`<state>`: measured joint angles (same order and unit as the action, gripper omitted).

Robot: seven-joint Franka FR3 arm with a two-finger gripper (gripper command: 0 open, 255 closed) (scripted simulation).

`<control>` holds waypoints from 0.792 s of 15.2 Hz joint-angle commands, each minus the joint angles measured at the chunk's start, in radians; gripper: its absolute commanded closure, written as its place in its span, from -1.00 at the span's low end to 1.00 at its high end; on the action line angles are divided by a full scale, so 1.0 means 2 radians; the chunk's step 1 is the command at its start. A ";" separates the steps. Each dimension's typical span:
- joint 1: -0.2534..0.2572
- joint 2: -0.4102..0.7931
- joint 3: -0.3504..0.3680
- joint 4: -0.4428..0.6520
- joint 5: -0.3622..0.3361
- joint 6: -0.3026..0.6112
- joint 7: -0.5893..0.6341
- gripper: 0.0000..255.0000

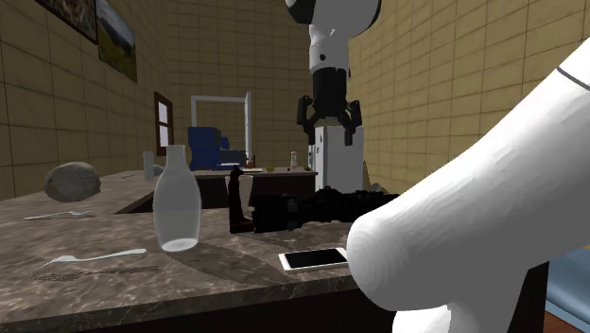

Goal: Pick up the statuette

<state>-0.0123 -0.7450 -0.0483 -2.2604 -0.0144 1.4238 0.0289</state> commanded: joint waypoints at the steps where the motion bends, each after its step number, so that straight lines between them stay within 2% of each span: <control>1: 0.000 0.000 0.000 0.000 0.000 0.000 0.000 -1.00; 12: 0.030 0.255 0.052 0.188 0.021 -0.015 0.042 -1.00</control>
<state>0.0440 -0.2802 0.0492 -1.9200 0.0263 1.4006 0.1077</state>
